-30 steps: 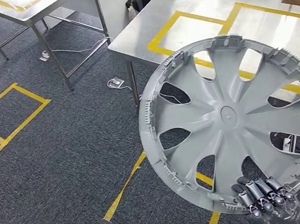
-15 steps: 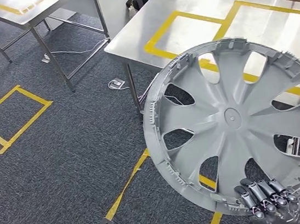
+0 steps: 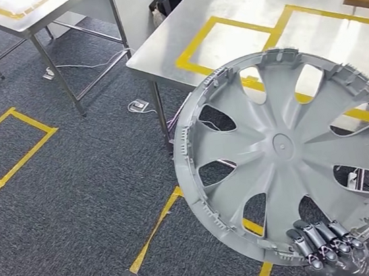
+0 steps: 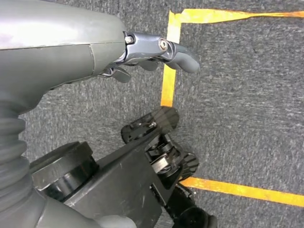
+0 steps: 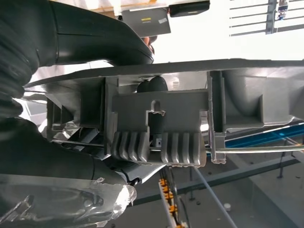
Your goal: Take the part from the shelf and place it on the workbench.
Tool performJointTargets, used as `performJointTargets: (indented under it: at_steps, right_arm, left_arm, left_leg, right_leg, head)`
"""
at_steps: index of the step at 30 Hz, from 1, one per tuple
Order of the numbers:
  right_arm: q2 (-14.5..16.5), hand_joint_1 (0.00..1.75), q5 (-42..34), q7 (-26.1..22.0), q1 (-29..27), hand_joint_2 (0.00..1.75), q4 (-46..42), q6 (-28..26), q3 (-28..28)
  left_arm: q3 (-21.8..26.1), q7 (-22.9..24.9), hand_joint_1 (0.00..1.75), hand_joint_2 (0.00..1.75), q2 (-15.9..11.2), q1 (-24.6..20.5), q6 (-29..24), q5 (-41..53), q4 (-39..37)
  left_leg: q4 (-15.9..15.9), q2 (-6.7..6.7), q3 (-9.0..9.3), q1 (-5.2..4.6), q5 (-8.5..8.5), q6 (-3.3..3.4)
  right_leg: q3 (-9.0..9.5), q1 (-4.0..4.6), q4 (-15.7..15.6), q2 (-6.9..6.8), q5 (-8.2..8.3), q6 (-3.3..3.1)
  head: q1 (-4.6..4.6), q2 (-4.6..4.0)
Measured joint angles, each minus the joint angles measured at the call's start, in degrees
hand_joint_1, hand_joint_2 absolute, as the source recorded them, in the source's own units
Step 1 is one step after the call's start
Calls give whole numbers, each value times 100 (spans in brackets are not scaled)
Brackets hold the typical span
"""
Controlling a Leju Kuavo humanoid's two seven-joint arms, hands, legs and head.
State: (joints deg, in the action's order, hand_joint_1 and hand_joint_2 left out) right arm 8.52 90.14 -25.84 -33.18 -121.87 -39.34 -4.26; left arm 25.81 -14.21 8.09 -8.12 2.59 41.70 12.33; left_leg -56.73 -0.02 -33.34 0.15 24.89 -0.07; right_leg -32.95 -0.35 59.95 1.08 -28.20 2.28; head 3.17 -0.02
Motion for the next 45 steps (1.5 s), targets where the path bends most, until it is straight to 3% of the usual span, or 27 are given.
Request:
performJointTargets:
  at_steps: [2,4,5,6,7,8,10,11,15,17,19,20,21,22,24,25,27,30,31,34,36,37,38,40,41,42,45]
  right_arm:
    - [0,175,0,-3,1,175,0,0,1]
    - [0,175,0,-5,-1,175,6,0,3]
    - [0,175,0,-5,-4,175,13,0,6]
    - [0,175,0,-4,-4,175,19,0,9]
    - [0,175,0,-4,-3,175,25,0,12]
    - [0,175,0,-5,-2,175,26,0,12]
    - [0,175,0,-7,11,175,34,0,10]
    - [0,175,0,-6,13,175,39,0,10]
    - [0,175,0,-4,-2,175,53,0,17]
    - [0,175,0,-5,6,175,55,0,16]
    - [0,175,0,-4,12,175,56,0,16]
    - [0,175,0,-4,9,175,57,0,16]
    - [0,175,0,-4,6,175,58,0,17]
    - [0,175,0,-4,4,175,59,0,17]
    - [0,175,0,-5,3,175,59,0,16]
    - [0,175,0,-5,5,175,59,0,16]
    - [1,175,0,-5,7,175,58,0,16]
    - [2,175,0,-1,9,175,60,0,14]
    - [2,175,0,2,11,175,61,0,13]
    - [2,175,0,4,14,175,64,0,8]
    - [2,175,0,11,7,175,74,0,12]
    - [2,175,0,16,4,175,79,0,13]
    - [2,175,0,22,3,175,83,0,14]
    - [2,175,0,26,7,175,94,1,13]
    - [2,175,0,27,10,175,101,1,12]
    - [2,175,0,31,6,175,107,2,12]
    - [4,175,0,44,-16,175,112,2,12]
  left_arm:
    - [0,0,0,175,3,-1,2,0,0]
    - [0,0,0,175,5,3,3,0,0]
    - [0,0,0,175,7,7,6,1,0]
    - [0,0,0,175,8,11,9,1,0]
    - [0,0,0,175,9,15,11,2,0]
    - [0,0,0,175,10,17,14,4,0]
    - [0,0,0,175,2,13,14,8,0]
    - [0,0,0,175,-2,10,14,10,0]
    - [0,-1,0,175,-3,-7,14,17,2]
    - [0,-2,0,175,-1,-17,14,24,4]
    - [0,-2,0,175,-1,-4,14,27,4]
    - [0,-2,0,175,-1,8,14,27,4]
    - [0,-2,0,175,-1,19,14,28,4]
    - [0,-2,0,175,-1,24,14,28,4]
    - [0,-2,0,175,-3,24,14,28,4]
    - [0,-2,0,175,-4,19,14,28,4]
    - [0,-2,0,175,-2,8,14,28,4]
    - [0,-2,0,175,-2,11,14,28,4]
    - [0,-2,0,175,-2,13,14,28,4]
    - [0,-2,0,175,0,16,15,28,4]
    - [0,-2,0,175,-1,29,16,28,4]
    - [0,-2,0,175,0,36,17,28,4]
    - [0,-2,0,175,1,41,17,28,4]
    - [0,-2,0,175,-1,44,20,28,4]
    - [1,-2,0,175,-4,39,20,28,4]
    - [1,-2,0,175,-9,35,21,28,4]
    - [1,-3,0,175,-5,14,21,34,5]
  left_leg:
    - [22,3,49,12,19,52]
    - [20,7,88,10,61,83]
    - [19,7,115,11,87,86]
    - [18,4,151,15,115,80]
    - [17,0,199,23,148,66]
    - [16,-4,252,30,188,43]
    - [-1,-8,323,13,266,-25]
    - [-6,-8,335,-1,290,-54]
    - [-73,-2,341,9,378,-141]
    - [-592,-2,77,18,599,-185]
    - [-1416,-2,-435,19,853,-205]
    - [-1690,-2,-645,19,871,-204]
    - [-1758,-2,-758,18,766,-195]
    - [-1596,-2,-754,16,546,-176]
    - [-876,-2,-521,4,14,-116]
    - [-517,-1,-375,-7,-112,-90]
    - [-158,-2,-218,-25,-106,-62]
    - [-68,-23,-103,-15,-1,15]
    - [-60,-29,-49,-10,28,52]
    - [-52,-32,92,-10,146,107]
    - [-52,-37,219,-10,256,107]
    - [-52,-41,308,-7,321,100]
    - [-52,-45,405,-3,393,87]
    - [-58,-48,569,-5,537,37]
    - [-52,-45,611,-12,594,3]
    - [-43,-41,644,-17,629,-37]
    - [-64,-32,710,-10,651,-135]
  right_leg:
    - [-267,-4,542,-40,-267,45]
    - [-688,-10,1307,-52,-549,78]
    - [-827,-16,1515,-53,-558,93]
    - [-862,-24,1506,-56,-451,105]
    - [-776,-36,1259,-62,-240,116]
    - [-604,-50,857,-75,11,132]
    - [-266,-62,176,-92,272,131]
    - [-183,-62,23,-91,286,103]
    - [-121,-48,-27,-60,195,-99]
    - [-49,-57,-49,-65,148,-183]
    - [7,-51,-52,-63,87,-226]
    - [42,-49,-52,-54,52,-232]
    - [89,-47,-52,-41,14,-230]
    - [149,-46,-53,-28,-29,-223]
    - [266,-44,-58,-10,-124,-190]
    - [299,-35,-59,-3,-177,-158]
    - [349,-21,-80,4,-236,-79]
    - [442,-23,-50,-30,-284,28]
    - [376,-25,89,-46,-353,44]
    - [-238,-25,1100,-63,-715,71]
    - [-622,-29,1470,-64,-839,94]
    - [-681,-34,1362,-65,-746,107]
    - [-652,-43,1076,-68,-529,118]
    - [-538,-58,408,-98,61,123]
    - [-494,-52,208,-108,248,88]
    - [-478,-41,116,-111,338,39]
    - [-360,-28,74,-75,257,-131]
  head:
    - [19,0]
    - [27,0]
    - [27,0]
    - [29,0]
    - [28,0]
    - [29,0]
    - [47,1]
    - [45,1]
    - [-2,2]
    - [-30,2]
    - [-49,2]
    - [-53,2]
    - [-54,2]
    - [-54,2]
    - [-56,2]
    - [-61,2]
    - [-63,2]
    - [-55,2]
    - [-44,2]
    - [-28,2]
    - [-24,2]
    - [-25,2]
    - [-22,2]
    - [-20,2]
    - [-25,2]
    - [-26,2]
    - [-30,2]
